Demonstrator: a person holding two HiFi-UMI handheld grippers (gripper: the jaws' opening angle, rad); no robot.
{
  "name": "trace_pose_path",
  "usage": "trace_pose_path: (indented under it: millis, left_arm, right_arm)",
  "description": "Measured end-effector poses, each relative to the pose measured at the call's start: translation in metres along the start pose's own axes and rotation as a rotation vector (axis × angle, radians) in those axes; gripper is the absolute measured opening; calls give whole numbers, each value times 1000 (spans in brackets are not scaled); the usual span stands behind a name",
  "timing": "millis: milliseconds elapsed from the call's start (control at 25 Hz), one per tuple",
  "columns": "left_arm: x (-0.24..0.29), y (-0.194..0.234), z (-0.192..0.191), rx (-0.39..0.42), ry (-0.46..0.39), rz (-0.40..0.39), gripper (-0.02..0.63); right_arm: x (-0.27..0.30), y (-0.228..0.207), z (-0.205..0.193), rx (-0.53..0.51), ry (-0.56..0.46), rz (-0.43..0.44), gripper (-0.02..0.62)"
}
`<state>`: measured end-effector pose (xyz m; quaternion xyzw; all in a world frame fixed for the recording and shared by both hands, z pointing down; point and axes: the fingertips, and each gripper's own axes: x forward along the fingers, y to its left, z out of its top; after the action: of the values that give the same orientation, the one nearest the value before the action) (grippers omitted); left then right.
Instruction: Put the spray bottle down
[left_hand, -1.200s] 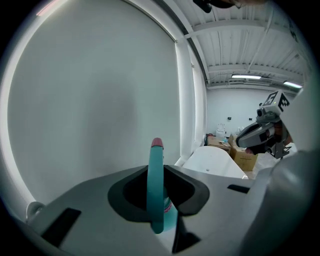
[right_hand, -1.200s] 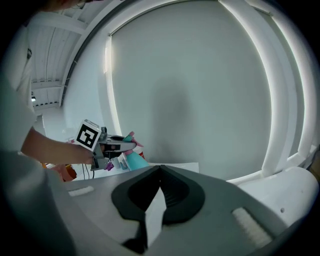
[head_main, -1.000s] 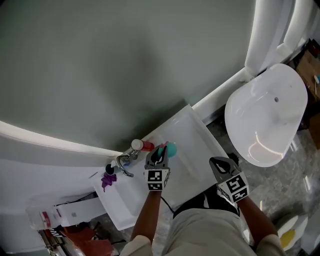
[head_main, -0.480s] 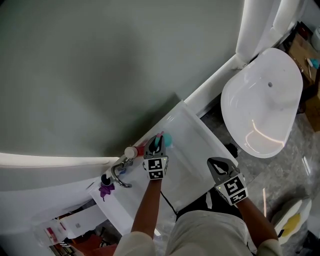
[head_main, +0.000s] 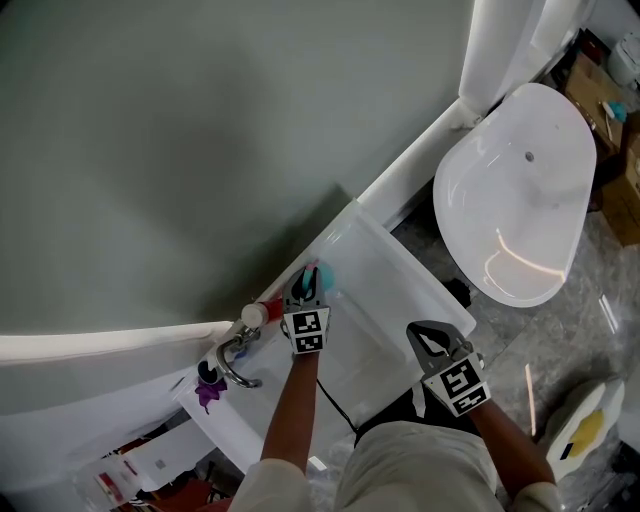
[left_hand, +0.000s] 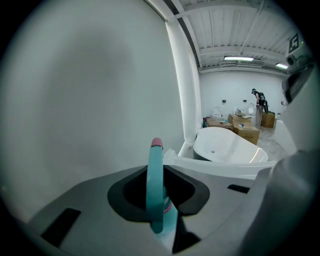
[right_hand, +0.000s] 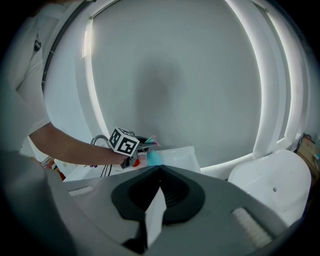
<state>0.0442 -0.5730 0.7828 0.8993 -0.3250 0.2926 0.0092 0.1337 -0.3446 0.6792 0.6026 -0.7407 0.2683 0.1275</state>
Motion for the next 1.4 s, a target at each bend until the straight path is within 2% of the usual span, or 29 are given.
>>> trace_pose_path:
  millis: [240,480,720,1280,1400]
  left_arm:
    - [6,-2,1,7,-13,-11,83]
    - [9,3,-10,-18,-4,-17,161]
    - [1,5,2,-23,-33,-14,229]
    - [-67,1,40,-42,-111,16,238]
    - [-89,2,48,-52,-121,29,238]
  right_arm:
    - [2,4,-1,17,3,-12,11]
    - [-1,5,-2,14,4,-32,9]
    - [-8,7,0,10,0,-35,10]
    - [-40,34,23,-86,-53,-54,9]
    - [-53,42,29,-75,-67,-56,10]
